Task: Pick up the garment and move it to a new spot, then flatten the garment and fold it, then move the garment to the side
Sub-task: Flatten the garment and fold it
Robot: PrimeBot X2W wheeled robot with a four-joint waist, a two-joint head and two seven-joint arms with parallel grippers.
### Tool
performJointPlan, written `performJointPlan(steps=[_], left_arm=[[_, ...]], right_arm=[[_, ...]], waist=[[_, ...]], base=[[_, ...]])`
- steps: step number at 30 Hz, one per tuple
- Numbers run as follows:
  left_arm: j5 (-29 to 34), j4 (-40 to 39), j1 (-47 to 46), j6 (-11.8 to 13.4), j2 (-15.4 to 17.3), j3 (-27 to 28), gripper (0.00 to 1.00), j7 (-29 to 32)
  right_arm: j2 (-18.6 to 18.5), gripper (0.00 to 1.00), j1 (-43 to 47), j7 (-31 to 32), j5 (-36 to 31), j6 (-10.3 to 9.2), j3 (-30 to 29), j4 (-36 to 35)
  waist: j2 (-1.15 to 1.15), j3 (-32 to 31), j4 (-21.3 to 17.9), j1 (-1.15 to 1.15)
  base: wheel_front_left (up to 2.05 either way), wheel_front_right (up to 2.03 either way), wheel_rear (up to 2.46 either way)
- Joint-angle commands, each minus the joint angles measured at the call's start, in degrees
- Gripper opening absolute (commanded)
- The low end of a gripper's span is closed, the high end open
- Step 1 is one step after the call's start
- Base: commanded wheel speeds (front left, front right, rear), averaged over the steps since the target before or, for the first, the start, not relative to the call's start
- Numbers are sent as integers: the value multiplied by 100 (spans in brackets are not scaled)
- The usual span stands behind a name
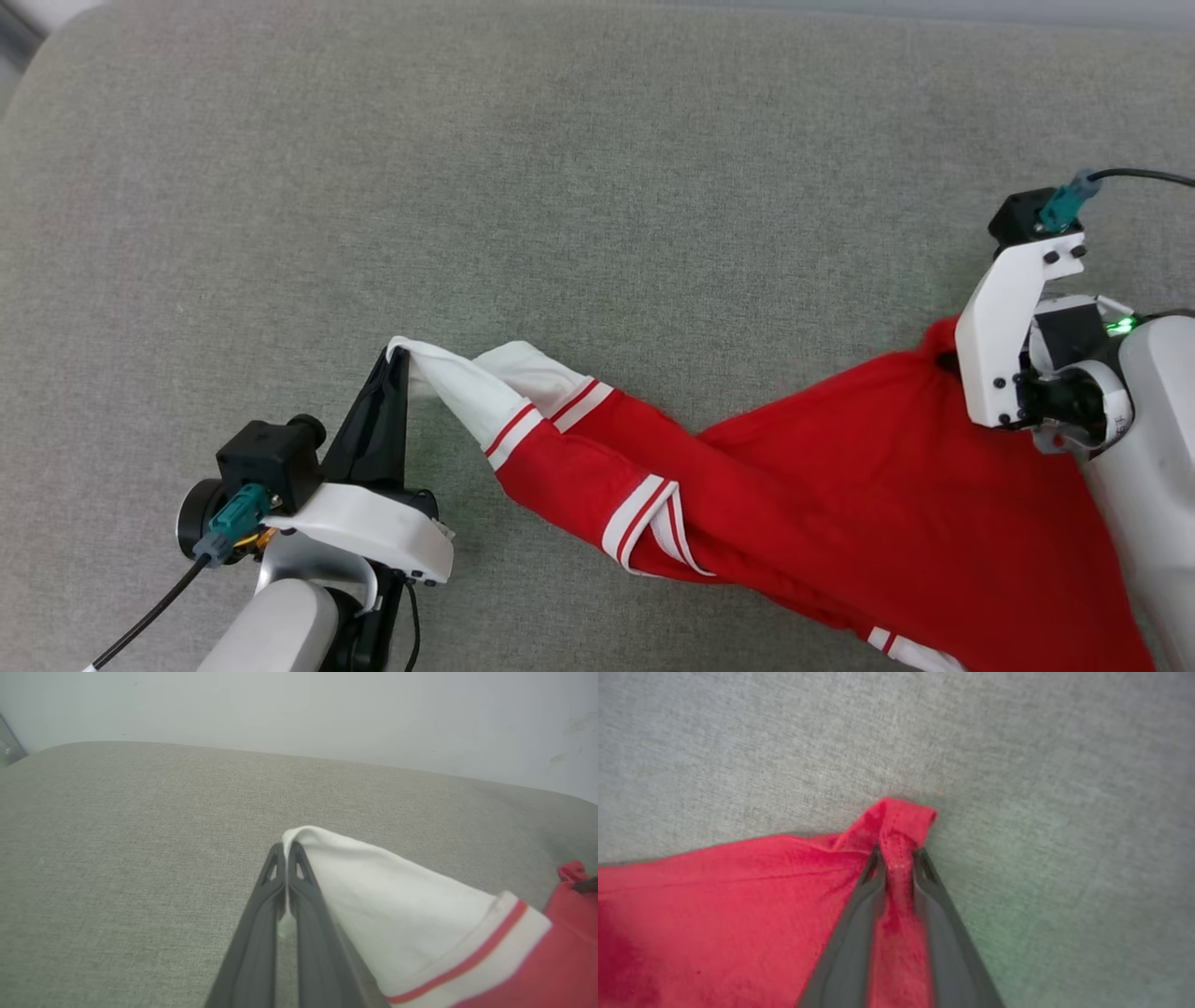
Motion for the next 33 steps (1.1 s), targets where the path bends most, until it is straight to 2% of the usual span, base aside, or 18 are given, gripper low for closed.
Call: performJointPlan(steps=[1, 9, 15, 24, 33], left_arm=[[-32, 27, -44, 3, 4, 7, 0, -36], [-67, 168, -101, -33, 183, 96, 0, 31], [-151, 391, -588, -222, 424, 239, 0, 225], [-547, 1432, -2138, -584, 333, 531, 0, 572], [-277, 2777, -4401, -909, 262, 425, 0, 728]], right_arm=[[88, 0, 377, 156, 51, 0, 185, 356], [-77, 0, -65, -589, 143, -1, 205, 296], [-27, 0, -337, -1286, -118, -1, 54, 367], [171, 0, -1063, -2436, -668, -2, -323, 654], [261, 0, -2336, -3504, -1316, -3, -903, 909]], waist=[[0, -52, -17, 0], [0, -537, -195, 0], [0, -1000, -450, 0], [0, -1216, -719, 0], [0, -626, -832, 0]], base=[[0, 0, 0], [0, 0, 0], [0, 0, 0], [0, 0, 0], [0, 0, 0]])
